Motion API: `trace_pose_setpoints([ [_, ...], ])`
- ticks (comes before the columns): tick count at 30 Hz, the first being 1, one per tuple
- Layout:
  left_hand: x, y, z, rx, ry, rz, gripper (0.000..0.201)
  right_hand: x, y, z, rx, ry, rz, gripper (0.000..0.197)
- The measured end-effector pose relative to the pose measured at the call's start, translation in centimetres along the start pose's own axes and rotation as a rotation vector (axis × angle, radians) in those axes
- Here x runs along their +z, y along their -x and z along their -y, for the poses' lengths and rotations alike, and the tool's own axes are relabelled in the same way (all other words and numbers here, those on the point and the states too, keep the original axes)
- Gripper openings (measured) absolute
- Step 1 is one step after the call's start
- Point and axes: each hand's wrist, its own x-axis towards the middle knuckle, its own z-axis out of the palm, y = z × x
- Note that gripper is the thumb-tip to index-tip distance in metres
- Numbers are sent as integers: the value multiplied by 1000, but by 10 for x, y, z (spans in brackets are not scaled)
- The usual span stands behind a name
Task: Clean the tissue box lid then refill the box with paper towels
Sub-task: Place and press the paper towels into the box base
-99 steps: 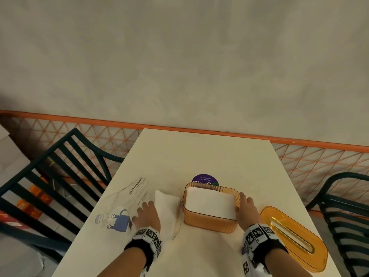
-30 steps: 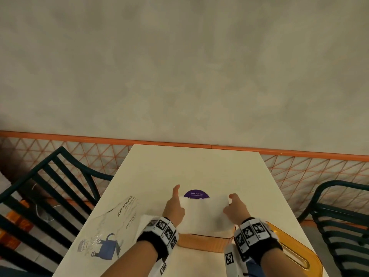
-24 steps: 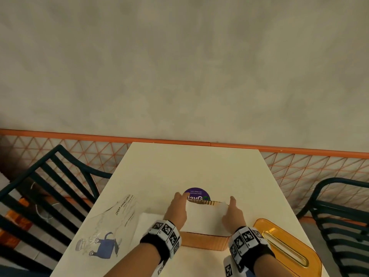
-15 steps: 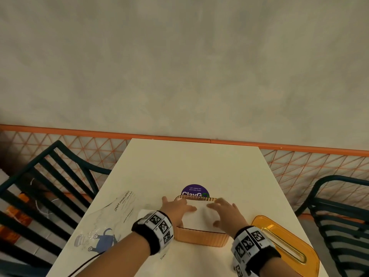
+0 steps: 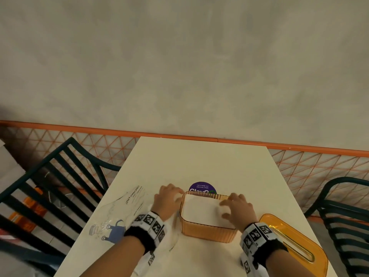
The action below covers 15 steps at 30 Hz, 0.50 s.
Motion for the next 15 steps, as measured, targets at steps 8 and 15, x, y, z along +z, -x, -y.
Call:
trace_pose_setpoints([
  [8,9,26,58,-534,-198,343,51,9,1,-7,311,-190,11,62],
  [15,47,34,67,-703,-214,236,78,27,4,-2,373,-235,44,75],
])
